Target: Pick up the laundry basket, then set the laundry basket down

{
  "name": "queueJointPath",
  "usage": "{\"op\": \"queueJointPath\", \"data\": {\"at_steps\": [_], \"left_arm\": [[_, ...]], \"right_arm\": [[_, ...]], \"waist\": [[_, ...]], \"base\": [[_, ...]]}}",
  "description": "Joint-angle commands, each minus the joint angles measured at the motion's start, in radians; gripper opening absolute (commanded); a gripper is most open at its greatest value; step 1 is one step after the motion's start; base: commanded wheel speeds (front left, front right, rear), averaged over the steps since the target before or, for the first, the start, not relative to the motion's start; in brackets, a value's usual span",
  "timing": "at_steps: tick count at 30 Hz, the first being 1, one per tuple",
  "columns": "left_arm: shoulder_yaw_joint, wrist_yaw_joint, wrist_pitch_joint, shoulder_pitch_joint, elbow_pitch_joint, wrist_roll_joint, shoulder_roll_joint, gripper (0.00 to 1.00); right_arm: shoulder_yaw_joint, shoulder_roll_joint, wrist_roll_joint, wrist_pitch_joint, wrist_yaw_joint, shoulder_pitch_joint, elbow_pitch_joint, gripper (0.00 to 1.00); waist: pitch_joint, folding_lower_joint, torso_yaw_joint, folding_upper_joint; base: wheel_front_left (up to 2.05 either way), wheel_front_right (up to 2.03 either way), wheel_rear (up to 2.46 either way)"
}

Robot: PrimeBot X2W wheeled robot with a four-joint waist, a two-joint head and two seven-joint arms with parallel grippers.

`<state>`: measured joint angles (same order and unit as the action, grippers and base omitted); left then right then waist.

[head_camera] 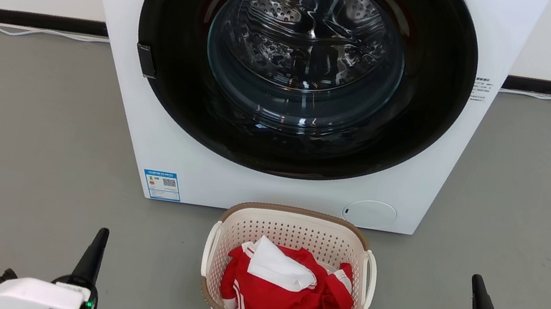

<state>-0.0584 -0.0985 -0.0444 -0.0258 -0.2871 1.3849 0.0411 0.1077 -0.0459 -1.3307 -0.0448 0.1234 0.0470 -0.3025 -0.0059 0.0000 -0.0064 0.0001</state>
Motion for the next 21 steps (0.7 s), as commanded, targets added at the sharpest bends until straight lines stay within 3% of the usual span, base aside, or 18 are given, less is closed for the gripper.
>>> {"op": "queueJointPath", "data": {"at_steps": [1, 21], "left_arm": [[-0.029, -0.014, -0.009, -0.056, 0.033, 0.021, 0.009, 0.00], [-0.055, -0.032, -0.068, -0.082, 0.041, 0.219, 0.009, 0.00]], "right_arm": [[-0.012, -0.005, -0.029, -0.010, 0.006, 0.047, 0.034, 0.00], [0.006, -0.004, -0.273, -0.068, 0.007, 0.061, 0.057, 0.00]], "waist": [[0.000, 0.0000, 0.000, -0.0001], [0.009, 0.0000, 0.006, -0.0001]], "base": [[0.00, 0.00, 0.00], [0.00, 0.00, 0.00]]}}
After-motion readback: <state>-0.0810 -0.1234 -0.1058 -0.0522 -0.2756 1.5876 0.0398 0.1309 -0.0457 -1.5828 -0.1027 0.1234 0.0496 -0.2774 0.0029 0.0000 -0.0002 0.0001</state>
